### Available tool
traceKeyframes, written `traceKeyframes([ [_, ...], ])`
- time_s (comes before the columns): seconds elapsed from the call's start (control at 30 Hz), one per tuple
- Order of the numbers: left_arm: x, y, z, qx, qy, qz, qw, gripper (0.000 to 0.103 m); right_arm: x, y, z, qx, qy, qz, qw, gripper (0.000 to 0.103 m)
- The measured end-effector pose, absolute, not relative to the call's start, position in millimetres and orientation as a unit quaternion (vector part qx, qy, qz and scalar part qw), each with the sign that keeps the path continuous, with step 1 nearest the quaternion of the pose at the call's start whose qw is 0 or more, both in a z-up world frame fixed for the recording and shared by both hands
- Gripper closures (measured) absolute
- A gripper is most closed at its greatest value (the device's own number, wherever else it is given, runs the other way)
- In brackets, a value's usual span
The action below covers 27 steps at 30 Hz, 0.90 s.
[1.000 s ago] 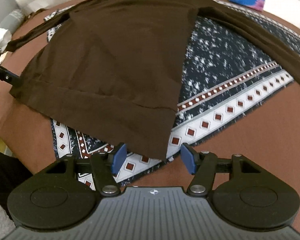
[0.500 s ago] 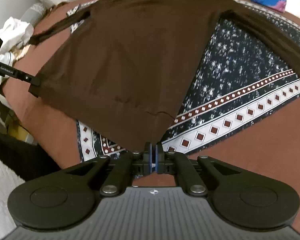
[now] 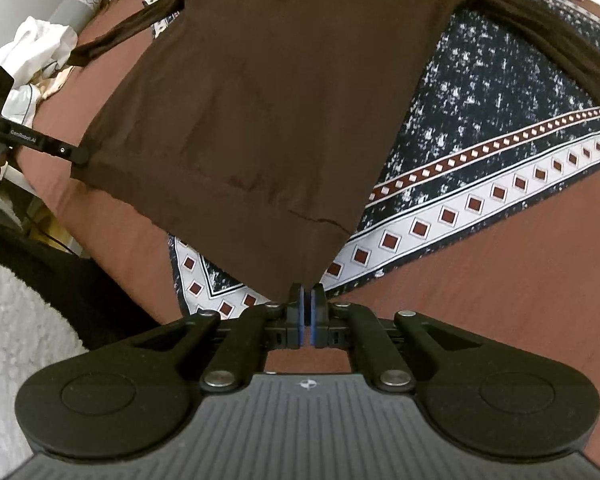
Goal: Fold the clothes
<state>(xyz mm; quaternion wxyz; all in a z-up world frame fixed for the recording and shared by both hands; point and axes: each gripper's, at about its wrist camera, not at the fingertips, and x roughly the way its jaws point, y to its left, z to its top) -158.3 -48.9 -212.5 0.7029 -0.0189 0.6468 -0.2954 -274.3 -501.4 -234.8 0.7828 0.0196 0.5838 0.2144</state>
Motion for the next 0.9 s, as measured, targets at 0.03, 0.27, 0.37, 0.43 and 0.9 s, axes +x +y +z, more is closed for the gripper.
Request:
traceKeyframes([
  [0.03, -158.8, -48.4, -213.6, -0.020, 0.647, -0.295, 0.703, 0.103, -274.2, -501.6, -235.4, 0.021, 0.584, 0.214, 0.783, 0.100],
  [0.27, -158.0, -53.7, -225.0, -0.007, 0.647, -0.281, 0.709, 0.091, -270.6, -501.6, -249.8, 0.012, 0.600, 0.218, 0.770, 0.100],
  [0.37, -161.6, -56.1, -218.9, 0.001, 0.643, -0.263, 0.720, 0.061, -268.9, -505.0, -246.6, 0.003, 0.597, 0.216, 0.773, 0.083],
  [0.43, -164.2, -55.7, -206.8, 0.003, 0.633, -0.253, 0.732, 0.054, -269.1, -509.5, -236.1, -0.005, 0.589, 0.212, 0.780, 0.061],
  [0.9, -123.9, -196.7, -127.9, 0.012, 0.464, -0.407, 0.787, 0.043, -250.7, -609.4, -145.7, 0.050, 0.461, 0.016, 0.886, 0.043],
])
